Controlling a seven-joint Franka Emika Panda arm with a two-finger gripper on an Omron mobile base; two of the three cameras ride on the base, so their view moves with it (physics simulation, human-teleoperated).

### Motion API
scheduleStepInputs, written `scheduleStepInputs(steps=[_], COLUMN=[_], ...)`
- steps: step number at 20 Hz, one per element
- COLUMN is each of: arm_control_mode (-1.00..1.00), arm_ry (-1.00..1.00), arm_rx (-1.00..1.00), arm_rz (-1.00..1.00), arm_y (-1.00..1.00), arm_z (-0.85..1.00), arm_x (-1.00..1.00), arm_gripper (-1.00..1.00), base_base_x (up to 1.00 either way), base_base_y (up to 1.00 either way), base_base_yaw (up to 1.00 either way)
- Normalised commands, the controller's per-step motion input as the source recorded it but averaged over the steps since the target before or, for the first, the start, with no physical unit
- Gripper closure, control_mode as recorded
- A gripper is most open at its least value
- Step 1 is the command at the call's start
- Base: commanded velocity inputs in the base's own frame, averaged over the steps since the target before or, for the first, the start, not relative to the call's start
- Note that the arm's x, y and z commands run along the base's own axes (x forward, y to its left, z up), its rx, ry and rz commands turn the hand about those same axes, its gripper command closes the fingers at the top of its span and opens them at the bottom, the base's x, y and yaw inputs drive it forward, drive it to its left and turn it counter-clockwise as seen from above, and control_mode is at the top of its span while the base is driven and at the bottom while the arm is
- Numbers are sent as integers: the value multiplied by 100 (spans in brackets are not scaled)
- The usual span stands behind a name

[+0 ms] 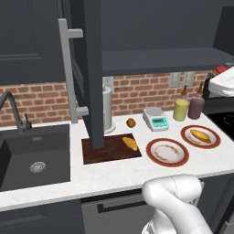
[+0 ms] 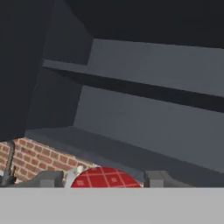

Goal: From the different types of pastries on the counter, select a croissant and place it on the cutting board. Then retrieve a jar of jam from the cabinet and place it alongside the croissant on the cutting board.

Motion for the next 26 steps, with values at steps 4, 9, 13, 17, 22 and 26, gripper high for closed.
scheduleStepInputs(steps=[4, 9, 13, 17, 22, 26], arm_control_mode=[-100, -100, -100, -100, -100, -100], arm_ry=[10, 5, 9, 7, 1, -5], arm_rx=[-29, -47, -15, 2, 9, 10], arm_rz=[18, 11, -4, -18, -20, -14], arm_y=[65, 93, 47, 30, 31, 34], arm_z=[-93, -100, -97, -85, -94, -100], arm_x=[-43, 1, 25, 26, 32, 31], arm_gripper=[100, 100, 100, 100, 100, 100], base_base_x=[0, 0, 0, 0, 0, 0], base_base_y=[0, 0, 0, 0, 0, 0], base_base_yaw=[0, 0, 0, 0, 0, 0])
